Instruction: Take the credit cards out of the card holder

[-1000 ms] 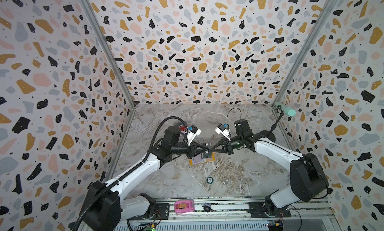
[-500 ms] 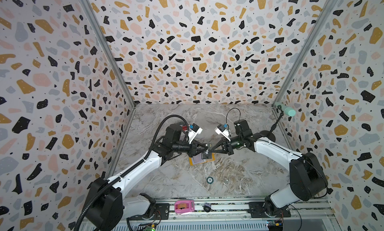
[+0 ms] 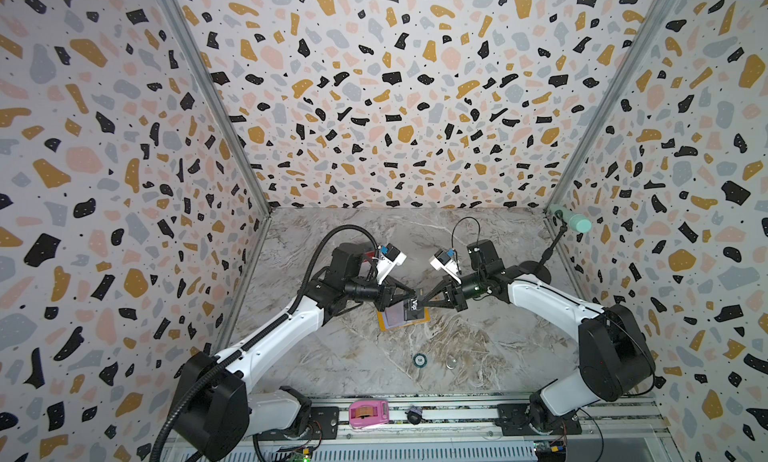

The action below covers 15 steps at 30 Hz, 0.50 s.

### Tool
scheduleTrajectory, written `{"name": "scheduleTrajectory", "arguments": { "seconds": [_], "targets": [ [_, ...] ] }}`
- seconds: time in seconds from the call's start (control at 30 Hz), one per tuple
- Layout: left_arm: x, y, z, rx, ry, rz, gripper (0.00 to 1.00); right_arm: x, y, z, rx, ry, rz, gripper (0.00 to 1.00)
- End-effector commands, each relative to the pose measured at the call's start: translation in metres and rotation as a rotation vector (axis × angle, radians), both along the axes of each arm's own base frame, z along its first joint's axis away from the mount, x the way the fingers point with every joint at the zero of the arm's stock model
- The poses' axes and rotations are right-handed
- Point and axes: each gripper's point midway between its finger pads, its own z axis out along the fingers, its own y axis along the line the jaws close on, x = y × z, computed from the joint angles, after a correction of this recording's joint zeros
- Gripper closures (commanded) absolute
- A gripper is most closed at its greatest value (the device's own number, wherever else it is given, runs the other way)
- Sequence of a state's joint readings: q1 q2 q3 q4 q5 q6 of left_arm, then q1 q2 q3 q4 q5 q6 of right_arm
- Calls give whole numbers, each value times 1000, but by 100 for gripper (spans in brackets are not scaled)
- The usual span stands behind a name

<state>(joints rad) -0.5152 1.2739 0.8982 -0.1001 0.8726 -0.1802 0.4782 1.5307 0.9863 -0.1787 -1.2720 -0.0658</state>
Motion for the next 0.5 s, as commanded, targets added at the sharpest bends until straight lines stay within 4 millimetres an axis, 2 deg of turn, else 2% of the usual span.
{"name": "scheduleTrajectory", "arguments": {
  "seconds": [0.0, 0.07, 0.2, 0.33, 0.47],
  "targets": [
    [5, 0, 14, -38, -25, 32, 100, 8, -1, 10, 22, -46, -39, 70],
    [12, 1, 20, -57, -30, 82, 100, 11, -6, 15, 44, -57, -65, 50],
    [26, 7, 39, -141, -50, 203, 100, 13, -14, 33, 102, -111, -126, 31],
    [43, 22, 61, -241, -97, 374, 100, 18, -16, 53, 177, -134, -214, 24],
    [55, 48, 76, -350, -148, 558, 100, 25, -17, 73, 283, -111, -299, 20]
  ]
}}
